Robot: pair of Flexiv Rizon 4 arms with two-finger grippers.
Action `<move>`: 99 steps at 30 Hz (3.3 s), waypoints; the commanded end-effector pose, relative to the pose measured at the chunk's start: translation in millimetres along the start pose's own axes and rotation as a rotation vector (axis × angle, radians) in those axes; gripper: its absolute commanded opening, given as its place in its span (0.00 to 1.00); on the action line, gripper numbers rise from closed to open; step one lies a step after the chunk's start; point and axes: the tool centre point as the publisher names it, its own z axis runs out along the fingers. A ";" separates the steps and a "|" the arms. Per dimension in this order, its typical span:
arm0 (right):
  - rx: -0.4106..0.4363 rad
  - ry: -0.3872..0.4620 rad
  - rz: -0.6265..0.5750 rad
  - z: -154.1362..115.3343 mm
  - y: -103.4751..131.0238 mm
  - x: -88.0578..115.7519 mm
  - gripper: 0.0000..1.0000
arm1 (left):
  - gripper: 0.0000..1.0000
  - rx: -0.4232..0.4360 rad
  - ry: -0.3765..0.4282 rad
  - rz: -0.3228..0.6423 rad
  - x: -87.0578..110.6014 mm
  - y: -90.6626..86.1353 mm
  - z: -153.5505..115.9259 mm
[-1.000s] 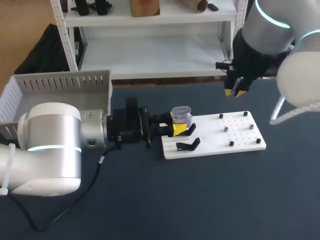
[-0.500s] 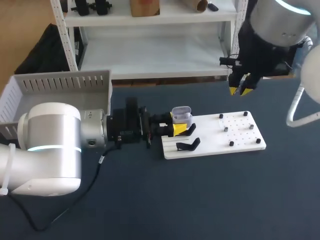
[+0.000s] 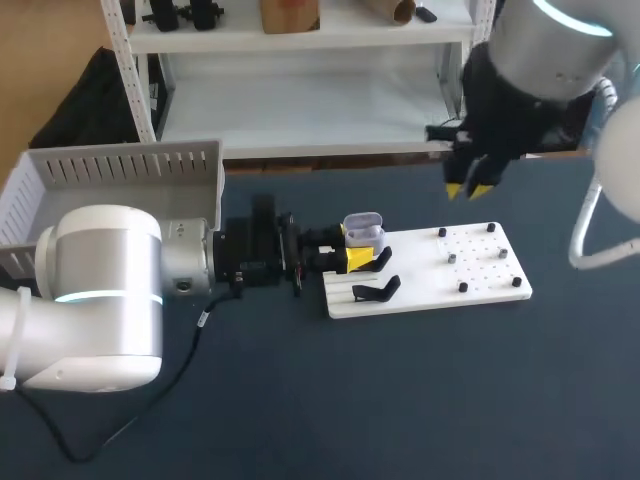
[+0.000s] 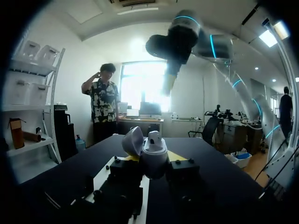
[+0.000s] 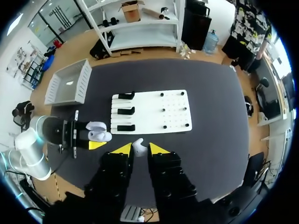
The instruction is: Pick up each earbud case from the left stands, insert the matching earbuds, close the lid, and place the case in the box.
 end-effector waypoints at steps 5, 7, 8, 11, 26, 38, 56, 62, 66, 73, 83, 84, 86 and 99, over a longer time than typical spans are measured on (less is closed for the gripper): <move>-0.018 0.016 -0.094 -19.5 46.7 35.6 0.00 | 0.00 -0.005 -0.003 0.001 0.6 -0.6 0.5; -0.015 0.032 -0.138 -20.8 57.0 41.7 0.00 | 0.00 -0.005 -0.003 0.001 0.6 -0.6 0.5; -0.027 0.035 -0.152 -21.0 61.7 44.2 0.00 | 0.00 -0.005 -0.003 0.001 0.6 -0.6 0.5; -0.036 0.042 -0.200 -19.5 75.4 51.8 0.00 | 0.00 -0.005 -0.003 0.001 0.6 -0.6 0.5; -0.026 0.094 -0.329 22.5 109.0 35.4 0.00 | 0.00 -0.005 -0.003 0.001 0.6 -0.6 0.5; -0.004 0.100 -0.358 48.5 108.4 19.2 0.00 | 0.00 -0.005 -0.003 0.001 0.6 -0.6 0.5; 0.029 0.085 -0.335 71.2 93.3 13.3 0.00 | 0.00 -0.005 -0.003 0.001 0.6 -0.6 0.5; 0.034 0.087 -0.328 73.8 91.7 12.6 0.00 | 0.00 -0.005 -0.003 0.001 0.6 -0.6 0.5; 0.032 0.090 -0.328 76.6 93.7 12.1 0.00 | 0.00 -0.005 -0.003 0.001 0.6 -0.6 0.5; 0.029 0.091 -0.329 79.6 95.9 9.7 0.00 | 0.00 -0.005 -0.003 0.001 0.6 -0.6 0.5; 0.035 0.108 -0.329 83.8 96.4 10.4 0.36 | 0.00 -0.005 -0.003 0.001 0.6 -0.6 0.5; 0.036 0.109 -0.329 83.9 96.4 10.5 0.45 | 0.00 -0.005 -0.003 0.001 0.6 -0.6 0.5; 0.037 0.109 -0.328 83.4 96.9 10.8 0.47 | 0.00 -0.005 -0.003 0.001 0.6 -0.6 0.5; 0.043 0.055 -0.341 60.2 101.1 11.0 0.53 | 0.00 -0.005 -0.003 0.001 0.6 -0.6 0.5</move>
